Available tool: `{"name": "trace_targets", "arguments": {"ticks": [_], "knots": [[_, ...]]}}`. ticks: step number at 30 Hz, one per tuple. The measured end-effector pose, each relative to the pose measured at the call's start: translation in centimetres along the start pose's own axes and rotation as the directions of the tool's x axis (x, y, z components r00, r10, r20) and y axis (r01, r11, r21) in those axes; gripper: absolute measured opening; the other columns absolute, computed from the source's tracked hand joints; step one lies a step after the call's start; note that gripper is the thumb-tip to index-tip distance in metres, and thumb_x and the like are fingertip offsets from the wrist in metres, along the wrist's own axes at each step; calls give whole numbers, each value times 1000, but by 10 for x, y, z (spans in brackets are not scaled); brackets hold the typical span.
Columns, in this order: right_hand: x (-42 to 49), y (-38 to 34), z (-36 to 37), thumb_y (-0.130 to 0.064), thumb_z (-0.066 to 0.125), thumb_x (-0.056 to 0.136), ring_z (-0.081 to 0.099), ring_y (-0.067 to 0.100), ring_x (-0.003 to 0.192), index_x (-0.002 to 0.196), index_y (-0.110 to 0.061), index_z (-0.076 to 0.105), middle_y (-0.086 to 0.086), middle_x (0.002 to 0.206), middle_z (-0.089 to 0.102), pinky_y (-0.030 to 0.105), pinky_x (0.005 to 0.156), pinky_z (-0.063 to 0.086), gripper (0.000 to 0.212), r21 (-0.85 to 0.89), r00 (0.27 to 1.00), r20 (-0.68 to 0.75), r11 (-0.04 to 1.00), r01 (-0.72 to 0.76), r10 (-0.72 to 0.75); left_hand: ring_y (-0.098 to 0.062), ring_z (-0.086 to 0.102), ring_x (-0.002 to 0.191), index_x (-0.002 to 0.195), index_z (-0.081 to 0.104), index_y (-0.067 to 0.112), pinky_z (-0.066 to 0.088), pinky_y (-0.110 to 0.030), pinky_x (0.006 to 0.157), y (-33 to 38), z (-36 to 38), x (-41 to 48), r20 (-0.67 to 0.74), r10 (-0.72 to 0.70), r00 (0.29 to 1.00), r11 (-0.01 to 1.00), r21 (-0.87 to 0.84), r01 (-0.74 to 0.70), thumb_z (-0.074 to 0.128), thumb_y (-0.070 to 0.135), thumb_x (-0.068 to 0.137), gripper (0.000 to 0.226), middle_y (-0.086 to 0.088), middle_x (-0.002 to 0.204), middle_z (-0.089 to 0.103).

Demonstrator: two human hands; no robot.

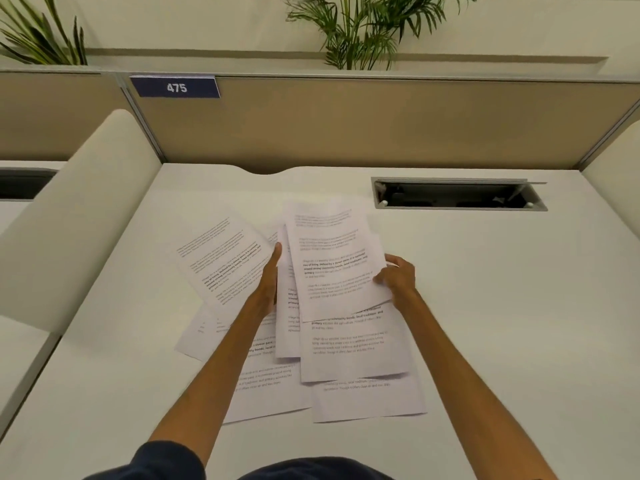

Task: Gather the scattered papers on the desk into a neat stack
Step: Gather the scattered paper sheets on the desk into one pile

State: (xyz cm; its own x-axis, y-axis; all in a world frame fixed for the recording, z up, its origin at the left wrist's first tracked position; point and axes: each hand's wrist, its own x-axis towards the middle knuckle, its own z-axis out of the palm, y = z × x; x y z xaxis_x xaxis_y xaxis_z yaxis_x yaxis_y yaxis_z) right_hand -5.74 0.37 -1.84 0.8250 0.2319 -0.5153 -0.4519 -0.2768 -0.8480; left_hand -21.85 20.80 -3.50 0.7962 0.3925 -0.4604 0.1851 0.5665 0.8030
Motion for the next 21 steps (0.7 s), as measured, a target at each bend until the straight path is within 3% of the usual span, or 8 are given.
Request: {"name": "trace_targets", "arguments": {"ticks": [3,5,8,11,14,17,21], "knots": [[0,19,15,12,60,73,62,26,87,124,-7,59,13,106,66,26,64,51,54,-69,998,18,996,56,-55,-25,68,112,134,62,15,52,-44,100,-9,-4,6,-122,15,992,974,226,13,73,48,85,60,-6,128,69],[0,27,21,8,61,75,63,27,95,126,-8,57,14,115,66,35,78,56,53,-99,994,35,990,104,-101,-29,70,109,126,67,8,54,-48,99,-20,-10,10,-148,27,989,963,268,13,87,23,73,59,-15,127,69],[2,32,25,0,67,76,64,27,104,126,-9,57,12,121,66,39,90,55,51,-128,987,66,979,157,-149,-31,73,103,117,71,6,55,-55,95,-26,-8,7,-131,78,988,964,262,-42,84,3,73,46,-15,118,74],[4,22,18,-13,76,77,61,22,109,129,-10,54,5,124,63,33,90,51,56,-79,981,109,983,168,-159,-30,74,100,120,69,4,58,-51,90,-7,1,-5,-75,151,986,951,284,-124,83,4,76,46,-12,114,76],[-1,-4,5,-23,78,79,61,24,114,135,-14,50,3,130,62,35,89,51,63,51,955,275,994,97,-108,-33,74,100,121,67,0,61,-48,85,25,7,-18,-20,216,976,930,309,-199,80,4,78,45,-12,112,76],[-19,-38,-6,-19,74,83,66,28,112,132,-14,56,5,123,68,36,80,58,53,110,875,434,977,184,-214,-30,75,98,120,69,4,62,-47,82,60,15,-31,29,309,951,892,338,-300,82,9,76,46,-8,111,77],[-44,-74,-16,-6,73,82,70,25,103,121,-13,62,8,116,71,40,83,59,42,182,801,461,924,336,-382,-29,74,99,123,66,4,63,-42,80,93,28,-46,44,453,890,841,310,-443,80,10,70,55,-12,115,75]]}}
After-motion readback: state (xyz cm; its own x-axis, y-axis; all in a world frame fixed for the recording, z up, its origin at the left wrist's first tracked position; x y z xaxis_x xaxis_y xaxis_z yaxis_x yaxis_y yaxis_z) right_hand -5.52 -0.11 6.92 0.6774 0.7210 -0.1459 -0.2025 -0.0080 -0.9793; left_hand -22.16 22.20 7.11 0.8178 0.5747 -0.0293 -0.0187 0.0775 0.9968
